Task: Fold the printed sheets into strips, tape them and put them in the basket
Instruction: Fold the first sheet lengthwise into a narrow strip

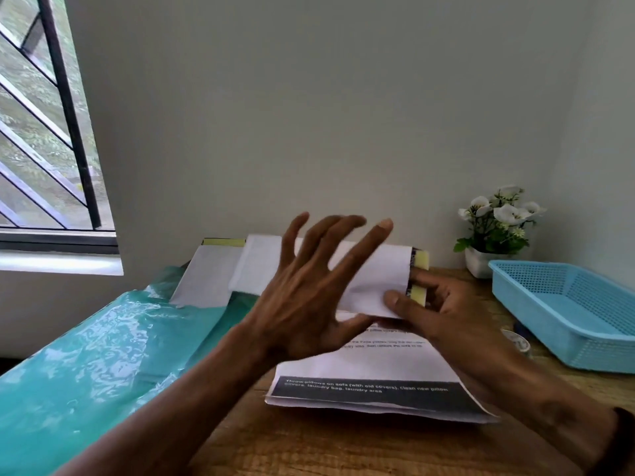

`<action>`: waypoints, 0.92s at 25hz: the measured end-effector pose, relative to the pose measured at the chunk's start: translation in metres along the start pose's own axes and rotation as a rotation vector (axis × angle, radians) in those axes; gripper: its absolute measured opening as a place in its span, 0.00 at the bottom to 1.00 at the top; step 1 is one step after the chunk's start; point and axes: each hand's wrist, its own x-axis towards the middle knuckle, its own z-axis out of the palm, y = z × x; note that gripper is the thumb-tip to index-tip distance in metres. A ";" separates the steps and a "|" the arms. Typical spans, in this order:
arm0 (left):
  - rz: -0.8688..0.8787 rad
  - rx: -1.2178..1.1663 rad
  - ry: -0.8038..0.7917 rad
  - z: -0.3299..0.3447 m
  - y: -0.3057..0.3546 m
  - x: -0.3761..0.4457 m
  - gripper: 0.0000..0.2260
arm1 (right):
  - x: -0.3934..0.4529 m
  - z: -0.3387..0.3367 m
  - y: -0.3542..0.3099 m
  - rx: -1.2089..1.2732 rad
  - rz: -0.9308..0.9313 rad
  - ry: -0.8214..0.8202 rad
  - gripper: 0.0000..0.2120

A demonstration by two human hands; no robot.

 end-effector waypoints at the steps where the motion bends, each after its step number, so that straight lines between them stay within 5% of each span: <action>1: -0.020 0.001 0.011 -0.004 -0.005 0.000 0.46 | 0.007 -0.006 0.002 0.160 0.058 0.037 0.15; 4: -0.152 -0.001 0.048 -0.013 -0.021 -0.006 0.38 | 0.026 -0.024 0.005 0.499 0.154 0.130 0.18; 6: -0.323 -0.043 0.172 -0.017 -0.035 -0.006 0.26 | 0.033 -0.035 0.004 0.521 0.181 0.166 0.20; 8: -0.518 -0.123 0.294 -0.022 -0.053 -0.005 0.25 | 0.035 -0.043 0.002 0.529 0.197 0.183 0.21; 11: -0.982 -0.751 0.296 -0.028 -0.072 0.000 0.30 | 0.035 -0.051 -0.002 0.613 0.282 0.175 0.21; 13: -1.270 -1.234 0.051 -0.026 -0.062 0.007 0.30 | 0.034 -0.050 -0.003 0.646 0.376 0.101 0.16; 17: -1.251 -1.397 -0.392 0.000 -0.008 0.011 0.21 | 0.030 -0.039 0.004 0.538 0.480 -0.040 0.17; 23: -1.066 -1.372 -0.335 0.016 0.020 -0.001 0.11 | 0.022 -0.025 0.010 0.282 0.443 -0.071 0.18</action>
